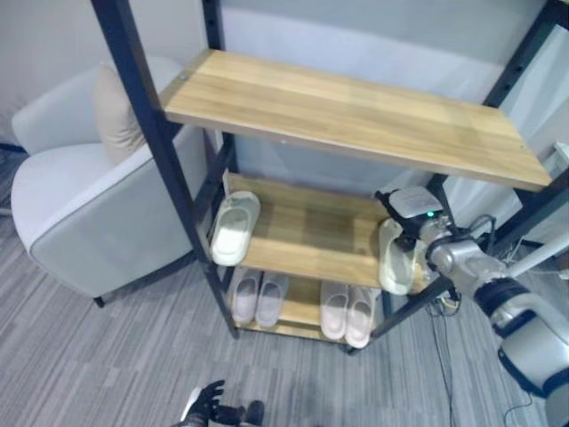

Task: Arrange the slippers neatly on the shoe rack.

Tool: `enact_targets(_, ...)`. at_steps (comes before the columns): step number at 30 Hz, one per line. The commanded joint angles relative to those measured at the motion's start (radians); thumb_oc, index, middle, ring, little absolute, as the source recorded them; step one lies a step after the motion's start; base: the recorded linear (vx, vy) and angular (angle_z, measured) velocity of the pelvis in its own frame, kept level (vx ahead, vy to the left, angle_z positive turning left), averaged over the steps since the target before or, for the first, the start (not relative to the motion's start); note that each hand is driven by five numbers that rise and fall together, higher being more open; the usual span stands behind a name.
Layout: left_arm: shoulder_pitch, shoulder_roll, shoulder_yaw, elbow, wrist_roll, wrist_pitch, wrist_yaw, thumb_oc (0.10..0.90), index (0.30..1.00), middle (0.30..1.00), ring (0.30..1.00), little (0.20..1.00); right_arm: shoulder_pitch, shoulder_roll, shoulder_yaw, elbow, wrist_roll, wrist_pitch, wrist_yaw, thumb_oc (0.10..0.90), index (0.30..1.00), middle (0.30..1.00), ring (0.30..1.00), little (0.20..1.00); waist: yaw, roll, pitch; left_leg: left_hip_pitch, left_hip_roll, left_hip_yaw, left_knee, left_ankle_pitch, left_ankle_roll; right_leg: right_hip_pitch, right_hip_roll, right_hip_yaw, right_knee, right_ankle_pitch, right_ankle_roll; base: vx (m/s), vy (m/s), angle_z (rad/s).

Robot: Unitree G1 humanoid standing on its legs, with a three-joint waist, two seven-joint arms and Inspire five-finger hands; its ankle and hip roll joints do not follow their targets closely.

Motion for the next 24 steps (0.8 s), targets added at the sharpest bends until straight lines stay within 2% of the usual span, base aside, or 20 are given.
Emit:
enact_targets(1, 0.018, -0.050, -0.077, 0.065, 0.018, -0.010, -0.013, 0.800, 0.900, 0.900, 0.900, 0.900, -0.083, -0.113, 0.016, 0.004, 0.003, 0.018, -0.038, 0.800, 0.900, 0.900, 0.900, 0.900, 0.016, 0.016, -0.032, 0.030, -0.008, 0.029, -0.009, -0.075, -0.015, -0.010, -0.025, 0.035, 0.000, -0.031, 0.088, 0.00, 0.000, 0.00)
enact_targets(12, 0.010, -0.040, -0.082, 0.064, 0.003, -0.016, -0.012, 0.800, 0.900, 0.900, 0.900, 0.900, -0.083, -0.081, 0.011, 0.101, 0.042, 0.028, -0.036, 0.800, 0.900, 0.900, 0.900, 0.900, 0.037, 0.010, -0.008, -0.008, -0.005, 0.019, -0.009, -0.062, -0.018, -0.043, -0.025, 0.026, 0.000, -0.025, 0.089, 0.00, 0.000, 0.00)
enact_targets(14, 0.007, -0.037, -0.085, 0.065, 0.003, -0.016, -0.011, 0.800, 0.900, 0.900, 0.900, 0.900, -0.085, -0.074, 0.012, 0.126, 0.049, 0.031, -0.034, 0.755, 0.832, 0.832, 0.832, 0.832, 0.042, 0.008, -0.001, -0.018, -0.005, 0.017, -0.009, -0.058, -0.019, -0.051, -0.024, 0.022, 0.000, -0.022, 0.089, 0.00, 0.000, 0.00)
enact_targets(15, 0.007, -0.037, -0.085, 0.065, 0.003, -0.017, -0.011, 0.800, 0.900, 0.900, 0.900, 0.900, -0.086, -0.074, 0.012, 0.127, 0.049, 0.031, -0.034, 0.750, 0.825, 0.825, 0.825, 0.825, 0.042, 0.008, -0.002, -0.018, -0.005, 0.017, -0.009, -0.057, -0.019, -0.052, -0.024, 0.022, 0.000, -0.022, 0.089, 0.00, 0.000, 0.00)
enact_targets(16, 0.005, -0.036, -0.085, 0.066, 0.001, -0.017, -0.011, 0.800, 0.900, 0.900, 0.900, 0.900, -0.086, -0.070, 0.014, 0.136, 0.051, 0.032, -0.032, 0.720, 0.780, 0.780, 0.780, 0.780, 0.045, 0.006, 0.002, -0.023, -0.005, 0.015, -0.009, -0.056, -0.019, -0.055, -0.023, 0.021, 0.000, -0.022, 0.089, -0.02, -0.010, 0.04)
enact_targets(17, 0.002, -0.034, -0.086, 0.066, -0.001, -0.017, -0.009, 0.800, 0.900, 0.900, 0.900, 0.900, -0.086, -0.063, 0.015, 0.153, 0.053, 0.034, -0.030, 0.511, 0.467, 0.467, 0.467, 0.467, 0.048, 0.005, 0.006, -0.029, -0.006, 0.013, -0.009, -0.053, -0.020, -0.060, -0.023, 0.020, 0.000, -0.021, 0.088, 0.00, 0.000, 0.00)
enact_targets(18, 0.002, -0.034, -0.086, 0.066, -0.002, -0.017, -0.009, 0.800, 0.900, 0.900, 0.900, 0.900, -0.086, -0.062, 0.016, 0.154, 0.053, 0.034, -0.030, 0.511, 0.467, 0.467, 0.467, 0.467, 0.048, 0.005, 0.006, -0.030, -0.006, 0.012, -0.009, -0.053, -0.020, -0.061, -0.023, 0.020, 0.000, -0.021, 0.088, 0.00, 0.000, 0.00)
enact_targets(19, 0.001, -0.032, -0.087, 0.064, -0.004, -0.016, -0.010, 0.800, 0.900, 0.900, 0.900, 0.900, -0.084, -0.059, 0.015, 0.163, 0.059, 0.036, -0.024, 0.400, 0.300, 0.300, 0.300, 0.300, 0.051, 0.002, 0.009, -0.034, -0.006, 0.011, -0.009, -0.052, -0.020, -0.064, -0.022, 0.018, 0.000, -0.020, 0.088, 0.00, 0.000, 0.00)
enact_targets(24, -0.003, -0.031, -0.085, 0.065, -0.008, -0.015, -0.009, 0.800, 0.900, 0.900, 0.900, 0.900, -0.075, -0.049, 0.005, 0.166, 0.076, 0.036, -0.021, 0.400, 0.300, 0.300, 0.300, 0.300, 0.053, -0.001, 0.009, -0.036, -0.008, 0.010, -0.009, -0.052, -0.019, -0.066, -0.024, 0.016, 0.000, -0.020, 0.087, 0.01, 0.003, 0.01)
